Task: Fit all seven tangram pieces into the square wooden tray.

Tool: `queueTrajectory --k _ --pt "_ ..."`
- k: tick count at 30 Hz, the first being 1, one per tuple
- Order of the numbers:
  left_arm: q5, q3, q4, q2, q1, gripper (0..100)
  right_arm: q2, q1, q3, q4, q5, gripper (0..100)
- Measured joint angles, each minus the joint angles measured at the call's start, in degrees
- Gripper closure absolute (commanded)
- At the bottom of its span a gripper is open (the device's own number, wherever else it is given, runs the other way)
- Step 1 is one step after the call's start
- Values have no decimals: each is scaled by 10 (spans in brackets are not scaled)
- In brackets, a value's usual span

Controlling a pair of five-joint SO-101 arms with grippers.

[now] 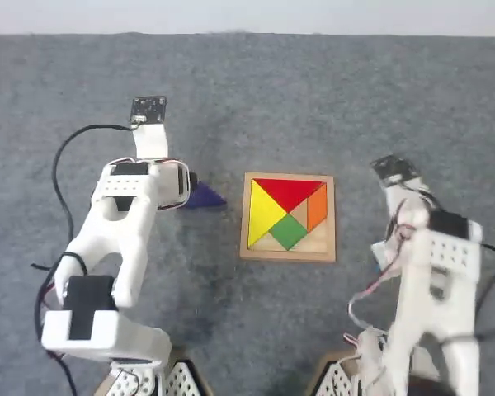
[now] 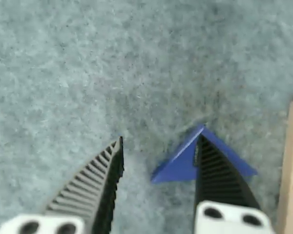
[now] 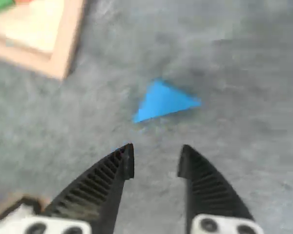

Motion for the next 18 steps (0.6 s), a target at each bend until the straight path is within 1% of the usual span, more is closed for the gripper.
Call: queueTrajectory --k 3,7,12,15,18 --pt "0 0 0 0 0 779 59 -25 -1 13 10 777" --pt "0 0 0 0 0 779 80 -43 -1 13 11 790" --pt "0 0 0 0 0 779 127 -41 11 -20 10 894" --pt "0 0 0 0 0 779 173 -40 11 -48 7 927" --pt "0 0 0 0 0 779 196 -19 11 -88 -18 958"
